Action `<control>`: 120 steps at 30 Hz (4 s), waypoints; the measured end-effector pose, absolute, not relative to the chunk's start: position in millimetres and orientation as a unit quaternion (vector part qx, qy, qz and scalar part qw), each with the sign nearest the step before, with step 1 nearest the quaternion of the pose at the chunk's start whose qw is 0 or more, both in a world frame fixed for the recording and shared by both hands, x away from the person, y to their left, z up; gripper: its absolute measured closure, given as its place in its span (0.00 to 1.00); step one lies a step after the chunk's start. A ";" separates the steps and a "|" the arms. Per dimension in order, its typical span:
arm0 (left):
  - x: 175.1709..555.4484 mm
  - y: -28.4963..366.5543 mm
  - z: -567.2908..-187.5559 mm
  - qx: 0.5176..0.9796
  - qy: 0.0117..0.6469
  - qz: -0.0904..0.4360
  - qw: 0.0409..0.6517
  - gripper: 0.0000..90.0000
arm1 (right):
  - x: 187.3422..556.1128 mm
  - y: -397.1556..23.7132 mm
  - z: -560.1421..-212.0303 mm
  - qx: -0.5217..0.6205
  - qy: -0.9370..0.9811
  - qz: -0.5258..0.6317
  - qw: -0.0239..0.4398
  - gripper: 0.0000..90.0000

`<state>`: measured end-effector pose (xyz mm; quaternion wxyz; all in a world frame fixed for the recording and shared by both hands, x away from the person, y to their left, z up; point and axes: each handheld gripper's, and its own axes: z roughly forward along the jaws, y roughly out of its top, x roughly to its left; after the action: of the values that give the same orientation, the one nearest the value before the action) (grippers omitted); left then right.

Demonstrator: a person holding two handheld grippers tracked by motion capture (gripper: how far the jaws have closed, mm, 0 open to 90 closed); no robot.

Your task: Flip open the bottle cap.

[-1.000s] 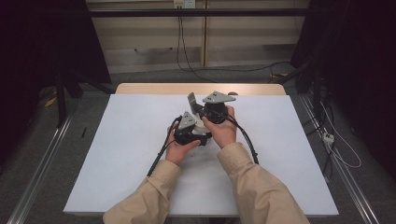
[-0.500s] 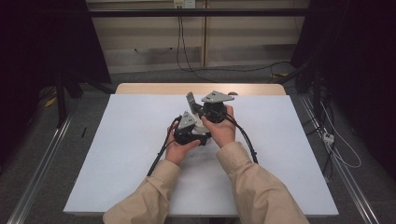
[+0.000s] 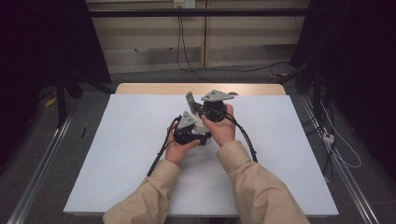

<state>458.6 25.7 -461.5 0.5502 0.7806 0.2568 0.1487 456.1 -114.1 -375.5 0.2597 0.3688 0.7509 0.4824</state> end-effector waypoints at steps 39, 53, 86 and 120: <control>457.9 25.6 -461.4 0.782 0.255 0.153 0.547 0.21 | 466.3 -103.6 -381.2 0.376 0.758 0.473 0.244 1.00; 459.2 27.1 -460.9 0.780 0.259 0.152 0.549 0.20 | 463.9 -106.3 -381.7 0.368 0.754 0.485 0.246 0.85; 428.8 83.7 -440.3 0.797 0.267 0.135 0.524 0.09 | 378.3 -189.4 -403.8 0.384 0.739 0.503 0.229 0.23; 389.5 159.2 -440.8 0.806 0.274 0.142 0.506 0.08 | 319.9 -237.6 -441.0 0.409 0.726 0.496 0.245 0.17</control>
<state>389.5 159.2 -440.8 0.5056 0.8057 0.2738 0.1424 319.9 -237.6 -441.0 0.2446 0.4093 0.7257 0.4960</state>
